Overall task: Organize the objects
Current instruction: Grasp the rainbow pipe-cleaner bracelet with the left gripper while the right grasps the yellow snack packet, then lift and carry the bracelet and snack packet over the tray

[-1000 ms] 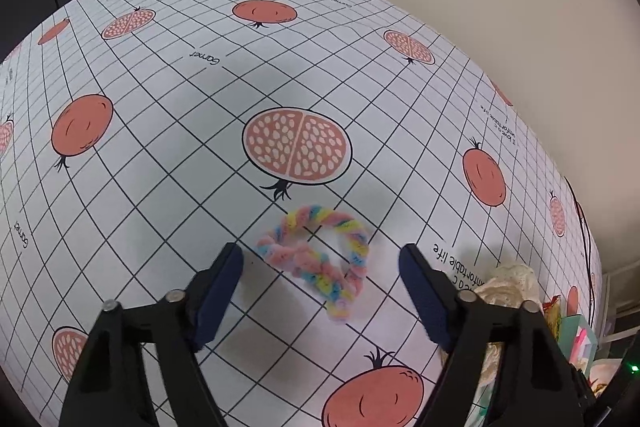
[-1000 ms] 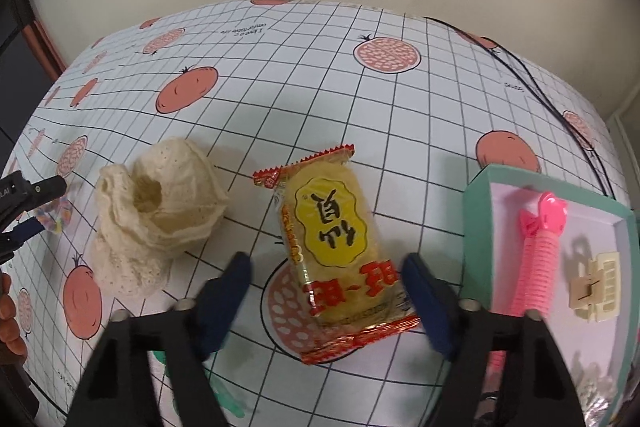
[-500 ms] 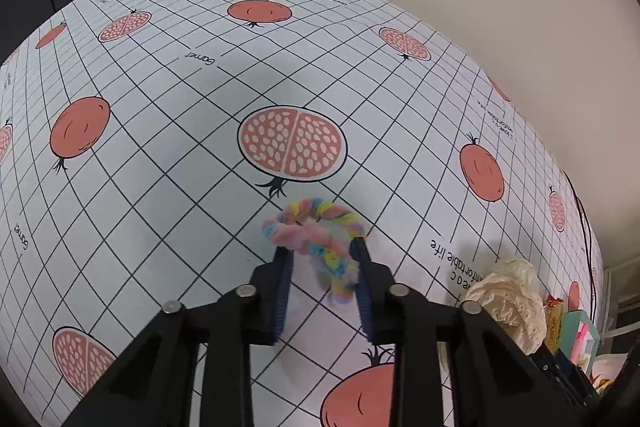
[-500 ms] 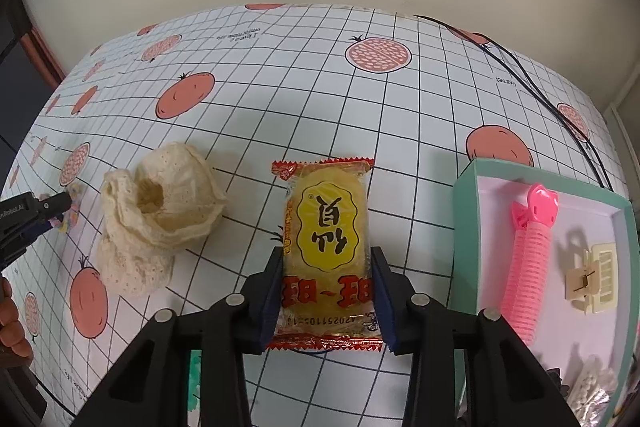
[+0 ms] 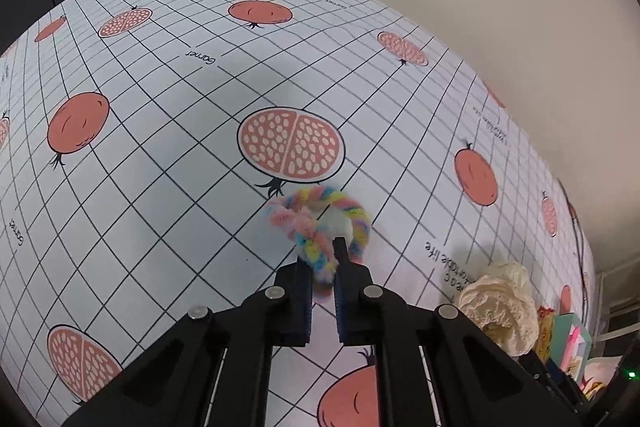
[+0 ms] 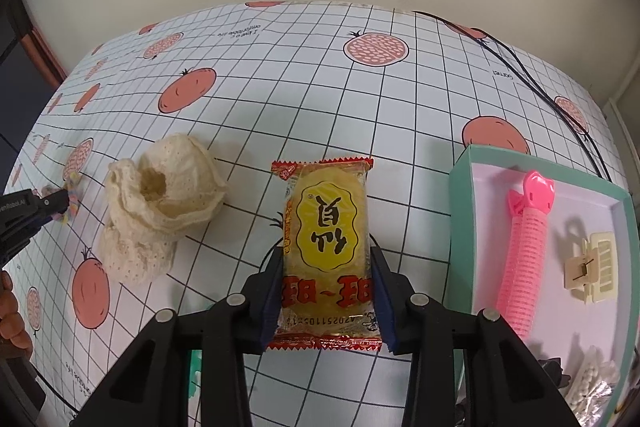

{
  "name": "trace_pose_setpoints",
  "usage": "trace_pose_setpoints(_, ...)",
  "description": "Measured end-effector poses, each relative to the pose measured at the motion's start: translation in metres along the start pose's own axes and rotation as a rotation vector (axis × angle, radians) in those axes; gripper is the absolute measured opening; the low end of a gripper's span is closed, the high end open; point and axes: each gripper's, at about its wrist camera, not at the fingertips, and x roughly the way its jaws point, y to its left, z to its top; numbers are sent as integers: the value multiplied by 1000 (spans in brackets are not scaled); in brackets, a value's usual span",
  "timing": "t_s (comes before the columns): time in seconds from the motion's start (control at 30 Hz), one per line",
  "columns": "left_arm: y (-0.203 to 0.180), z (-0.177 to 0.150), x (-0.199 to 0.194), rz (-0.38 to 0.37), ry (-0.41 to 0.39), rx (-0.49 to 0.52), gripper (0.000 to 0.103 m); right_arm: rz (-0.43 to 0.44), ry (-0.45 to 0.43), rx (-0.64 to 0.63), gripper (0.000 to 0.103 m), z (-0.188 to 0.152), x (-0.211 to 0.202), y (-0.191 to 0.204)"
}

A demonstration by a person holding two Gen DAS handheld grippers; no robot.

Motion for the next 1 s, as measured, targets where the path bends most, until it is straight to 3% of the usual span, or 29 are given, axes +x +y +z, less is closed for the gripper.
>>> trace_pose_setpoints(0.37,-5,4,-9,-62,-39,-35,8,22,-1,14,39,-1,-3,-2)
trace_pose_setpoints(0.57,-16,6,-26,-87,-82,-37,8,43,-46,26,39,-1,-19,-3)
trace_pose_setpoints(1.0,-85,-14,-70,-202,-130,69,8,51,-154,139,39,-19,-76,-43)
